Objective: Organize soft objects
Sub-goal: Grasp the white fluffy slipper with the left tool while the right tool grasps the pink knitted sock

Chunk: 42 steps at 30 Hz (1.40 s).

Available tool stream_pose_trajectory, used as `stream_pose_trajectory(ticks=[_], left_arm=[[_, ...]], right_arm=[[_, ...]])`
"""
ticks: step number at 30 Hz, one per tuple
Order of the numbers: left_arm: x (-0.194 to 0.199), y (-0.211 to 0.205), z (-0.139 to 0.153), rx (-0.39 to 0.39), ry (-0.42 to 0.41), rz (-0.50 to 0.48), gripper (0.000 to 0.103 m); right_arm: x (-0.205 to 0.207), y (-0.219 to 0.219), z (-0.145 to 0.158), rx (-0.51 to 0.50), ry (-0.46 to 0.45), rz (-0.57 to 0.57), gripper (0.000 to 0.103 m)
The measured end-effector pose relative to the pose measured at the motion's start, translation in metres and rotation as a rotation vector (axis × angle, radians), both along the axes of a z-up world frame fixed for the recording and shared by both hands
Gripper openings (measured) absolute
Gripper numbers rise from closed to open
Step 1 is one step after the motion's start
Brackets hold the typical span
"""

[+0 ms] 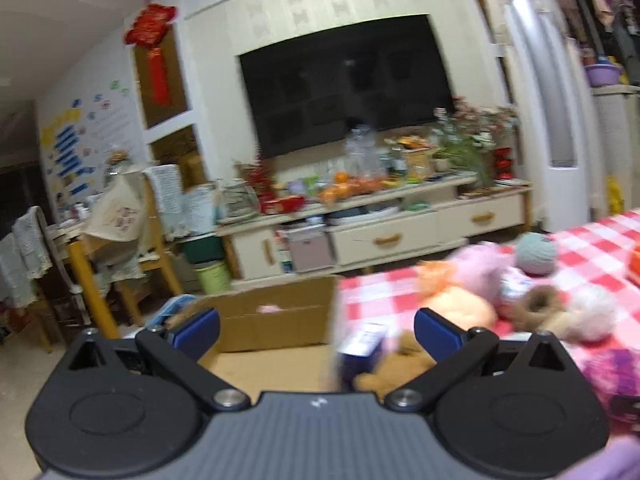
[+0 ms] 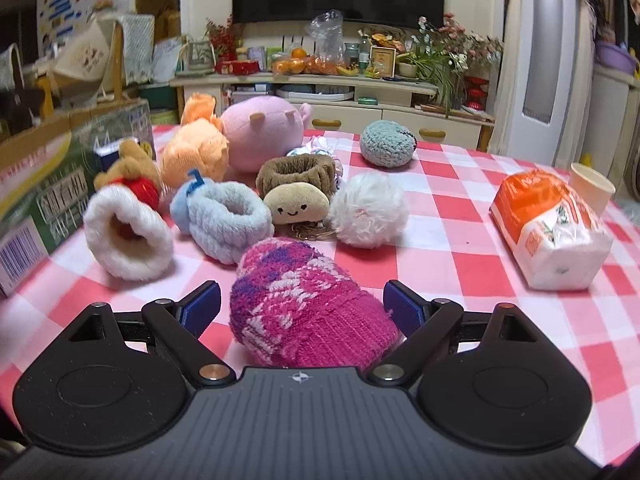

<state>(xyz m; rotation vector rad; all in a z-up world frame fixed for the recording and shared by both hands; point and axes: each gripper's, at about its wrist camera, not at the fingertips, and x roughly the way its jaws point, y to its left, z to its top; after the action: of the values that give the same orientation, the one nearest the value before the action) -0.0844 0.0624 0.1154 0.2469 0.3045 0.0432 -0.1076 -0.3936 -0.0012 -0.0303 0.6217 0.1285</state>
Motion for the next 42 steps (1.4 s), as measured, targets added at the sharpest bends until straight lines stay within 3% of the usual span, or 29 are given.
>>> stream_pose_trajectory(ticks=[4, 8, 14, 20, 27, 33, 42], left_arm=[[0.0, -0.022, -0.017, -0.036, 0.115, -0.1, 0.102], [0.011, -0.036, -0.044, -0.098, 0.241, -0.126, 0.102], [0.023, -0.047, -0.072, -0.128, 0.297, -0.092, 0.1], [0.035, -0.05, -0.084, -0.156, 0.332, -0.044, 0.076], [0.037, -0.059, -0.091, -0.148, 0.355, -0.015, 0.033], [0.027, -0.068, -0.082, -0.123, 0.352, 0.001, 0.016], [0.015, -0.086, -0.049, -0.076, 0.331, -0.036, 0.015]], right_arm=[[0.008, 0.0, -0.003, -0.036, 0.011, 0.012, 0.103], [0.016, -0.011, -0.003, 0.017, 0.038, 0.005, 0.103], [0.029, -0.027, -0.005, 0.107, 0.061, -0.022, 0.103], [0.033, -0.031, -0.007, 0.127, 0.066, -0.013, 0.103], [0.037, -0.036, -0.009, 0.159, 0.07, -0.009, 0.103], [0.038, -0.044, -0.012, 0.222, 0.09, -0.013, 0.103], [0.039, -0.062, -0.018, 0.349, 0.105, -0.045, 0.102]])
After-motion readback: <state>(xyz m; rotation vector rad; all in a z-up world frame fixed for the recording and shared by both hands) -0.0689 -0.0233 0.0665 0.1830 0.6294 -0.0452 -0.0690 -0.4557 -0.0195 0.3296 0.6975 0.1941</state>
